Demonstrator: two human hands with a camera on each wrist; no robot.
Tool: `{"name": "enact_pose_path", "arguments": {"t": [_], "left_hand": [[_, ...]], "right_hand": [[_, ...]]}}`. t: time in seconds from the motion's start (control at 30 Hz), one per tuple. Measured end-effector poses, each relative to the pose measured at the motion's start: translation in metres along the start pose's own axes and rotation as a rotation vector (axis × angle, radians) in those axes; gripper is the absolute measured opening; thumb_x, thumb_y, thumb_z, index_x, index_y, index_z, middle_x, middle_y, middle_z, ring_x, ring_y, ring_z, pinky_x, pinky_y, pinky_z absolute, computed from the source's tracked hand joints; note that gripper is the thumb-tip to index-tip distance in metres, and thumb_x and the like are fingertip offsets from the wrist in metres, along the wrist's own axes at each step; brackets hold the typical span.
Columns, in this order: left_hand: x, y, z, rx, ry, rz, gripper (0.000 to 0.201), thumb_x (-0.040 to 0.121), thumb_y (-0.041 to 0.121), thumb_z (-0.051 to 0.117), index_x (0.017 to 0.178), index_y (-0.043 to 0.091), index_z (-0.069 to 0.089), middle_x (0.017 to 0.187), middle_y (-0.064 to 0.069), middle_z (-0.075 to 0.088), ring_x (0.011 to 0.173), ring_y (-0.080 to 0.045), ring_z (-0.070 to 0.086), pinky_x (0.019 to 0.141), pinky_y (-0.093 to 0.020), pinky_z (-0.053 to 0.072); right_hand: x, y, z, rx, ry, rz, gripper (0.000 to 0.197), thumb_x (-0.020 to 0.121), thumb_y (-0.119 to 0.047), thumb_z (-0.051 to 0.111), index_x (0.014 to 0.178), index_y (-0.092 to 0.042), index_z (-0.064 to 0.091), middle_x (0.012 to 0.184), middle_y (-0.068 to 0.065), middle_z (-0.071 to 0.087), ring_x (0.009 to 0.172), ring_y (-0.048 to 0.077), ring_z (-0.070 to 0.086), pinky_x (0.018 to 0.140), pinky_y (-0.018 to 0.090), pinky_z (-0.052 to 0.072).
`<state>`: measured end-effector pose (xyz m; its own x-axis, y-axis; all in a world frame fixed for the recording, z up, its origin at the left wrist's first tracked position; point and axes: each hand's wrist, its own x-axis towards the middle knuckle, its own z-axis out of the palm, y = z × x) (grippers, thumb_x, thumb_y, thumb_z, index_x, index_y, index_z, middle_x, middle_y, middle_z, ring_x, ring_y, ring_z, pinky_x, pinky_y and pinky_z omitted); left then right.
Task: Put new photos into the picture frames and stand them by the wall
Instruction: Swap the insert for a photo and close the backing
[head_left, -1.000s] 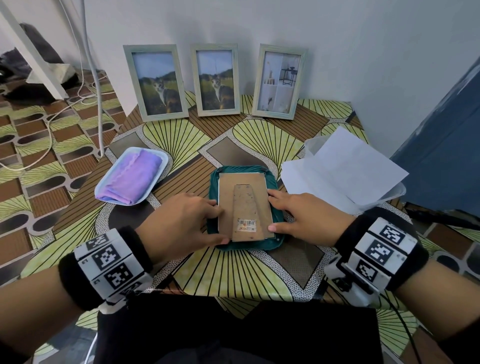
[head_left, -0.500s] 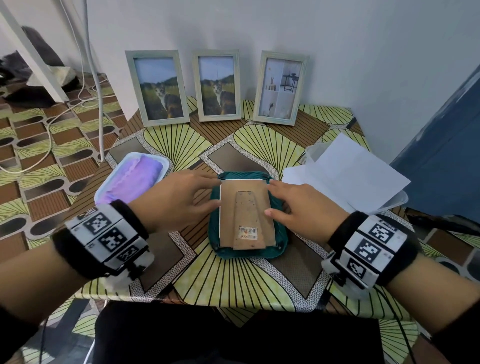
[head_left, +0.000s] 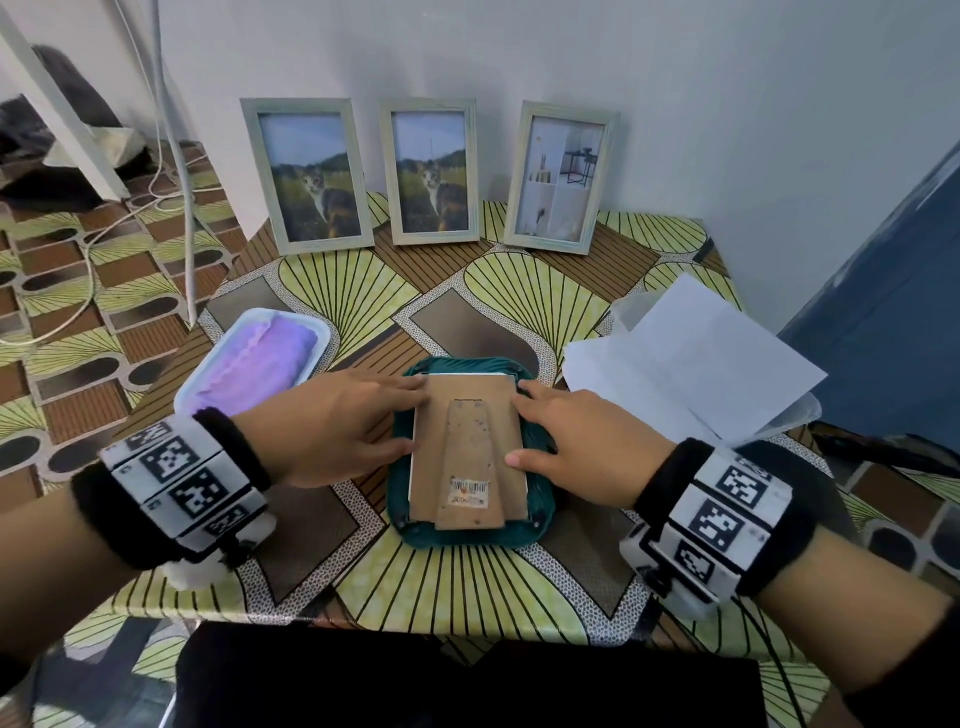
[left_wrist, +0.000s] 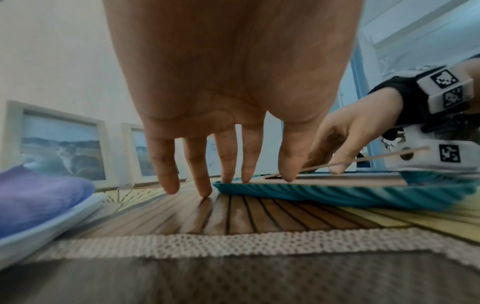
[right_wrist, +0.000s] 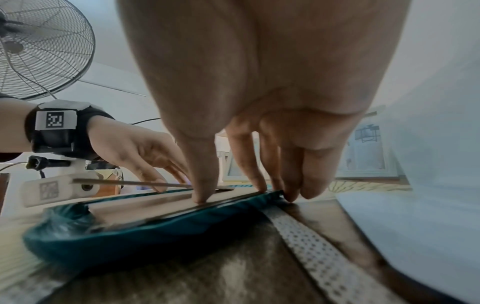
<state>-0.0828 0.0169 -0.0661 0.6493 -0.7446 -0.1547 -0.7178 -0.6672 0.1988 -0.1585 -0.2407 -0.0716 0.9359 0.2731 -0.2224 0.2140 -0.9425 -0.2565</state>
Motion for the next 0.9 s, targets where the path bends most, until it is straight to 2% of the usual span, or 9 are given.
{"name": "enact_pose_path", "arguments": {"t": [0.1, 0.17, 0.27, 0.37, 0.47, 0.53, 0.6, 0.67, 0.9], "left_hand": [[-0.009, 0.002, -0.003, -0.082, 0.095, -0.005, 0.054, 0.093, 0.041, 0.06, 0.144, 0.024, 0.049, 0.15, 0.009, 0.045, 0.136, -0.006, 0.041, 0.109, -0.015, 0.021], [-0.014, 0.004, -0.004, -0.111, 0.162, -0.005, 0.049, 0.092, 0.036, 0.063, 0.138, 0.022, 0.056, 0.142, 0.007, 0.054, 0.129, -0.007, 0.049, 0.105, -0.014, 0.028], [-0.021, 0.009, -0.003, -0.166, 0.187, -0.013, 0.046, 0.09, 0.036, 0.066, 0.134, 0.02, 0.061, 0.134, 0.006, 0.061, 0.121, -0.008, 0.055, 0.101, -0.014, 0.033], [-0.025, 0.012, 0.0, -0.192, 0.162, -0.004, 0.046, 0.09, 0.038, 0.065, 0.132, 0.02, 0.062, 0.13, 0.007, 0.063, 0.115, -0.007, 0.056, 0.094, -0.011, 0.034], [-0.024, 0.013, 0.001, -0.191, 0.16, -0.003, 0.046, 0.091, 0.038, 0.064, 0.133, 0.02, 0.061, 0.132, 0.009, 0.062, 0.117, -0.005, 0.054, 0.095, -0.01, 0.032], [-0.023, 0.012, 0.001, -0.189, 0.145, -0.011, 0.047, 0.091, 0.04, 0.063, 0.134, 0.021, 0.06, 0.133, 0.01, 0.061, 0.119, -0.004, 0.053, 0.099, -0.013, 0.034], [-0.021, 0.01, 0.0, -0.206, 0.143, -0.021, 0.045, 0.091, 0.039, 0.063, 0.133, 0.023, 0.061, 0.126, 0.008, 0.065, 0.114, -0.008, 0.058, 0.1, -0.024, 0.043], [-0.019, 0.006, -0.004, -0.228, 0.157, -0.046, 0.041, 0.091, 0.038, 0.064, 0.13, 0.025, 0.063, 0.118, 0.007, 0.069, 0.106, -0.009, 0.062, 0.095, -0.033, 0.049], [0.009, -0.004, -0.024, -0.21, 0.234, -0.133, 0.029, 0.091, 0.047, 0.058, 0.106, 0.025, 0.07, 0.094, 0.01, 0.067, 0.085, -0.003, 0.061, 0.078, -0.03, 0.054]], "right_hand": [[0.002, -0.005, -0.002, 0.01, 0.063, -0.009, 0.046, 0.092, -0.048, 0.056, 0.129, -0.02, 0.054, 0.133, 0.0, 0.055, 0.115, 0.021, 0.055, 0.095, 0.041, 0.048], [0.004, -0.007, -0.007, 0.072, 0.187, 0.003, 0.033, 0.093, -0.042, 0.055, 0.119, -0.023, 0.062, 0.113, -0.002, 0.066, 0.097, 0.017, 0.061, 0.084, 0.037, 0.051], [0.014, -0.008, -0.015, 0.062, 0.322, 0.021, 0.026, 0.092, -0.036, 0.055, 0.111, -0.021, 0.065, 0.1, -0.002, 0.066, 0.089, 0.017, 0.06, 0.078, 0.037, 0.052], [0.027, -0.005, -0.018, 0.061, 0.304, 0.02, 0.028, 0.09, -0.035, 0.06, 0.114, -0.02, 0.066, 0.095, -0.003, 0.057, 0.088, 0.015, 0.055, 0.076, 0.033, 0.049], [0.038, -0.001, -0.016, 0.03, 0.179, 0.021, 0.037, 0.089, -0.04, 0.063, 0.122, -0.023, 0.061, 0.098, -0.004, 0.049, 0.088, 0.011, 0.047, 0.078, 0.03, 0.043], [0.041, 0.0, -0.015, 0.036, 0.149, 0.026, 0.044, 0.088, -0.041, 0.064, 0.128, -0.024, 0.057, 0.101, -0.005, 0.046, 0.091, 0.01, 0.045, 0.084, 0.031, 0.045], [0.042, 0.001, -0.014, 0.067, 0.174, 0.025, 0.049, 0.087, -0.041, 0.066, 0.131, -0.024, 0.054, 0.101, -0.006, 0.045, 0.091, 0.009, 0.045, 0.085, 0.032, 0.046], [0.042, 0.003, -0.014, 0.121, 0.217, 0.037, 0.045, 0.086, -0.039, 0.068, 0.127, -0.024, 0.058, 0.1, -0.007, 0.047, 0.087, 0.008, 0.046, 0.082, 0.031, 0.047], [0.045, 0.012, -0.017, 0.222, 0.295, 0.096, 0.023, 0.086, -0.036, 0.071, 0.103, -0.02, 0.07, 0.094, -0.005, 0.056, 0.075, 0.008, 0.054, 0.071, 0.024, 0.045]]}}
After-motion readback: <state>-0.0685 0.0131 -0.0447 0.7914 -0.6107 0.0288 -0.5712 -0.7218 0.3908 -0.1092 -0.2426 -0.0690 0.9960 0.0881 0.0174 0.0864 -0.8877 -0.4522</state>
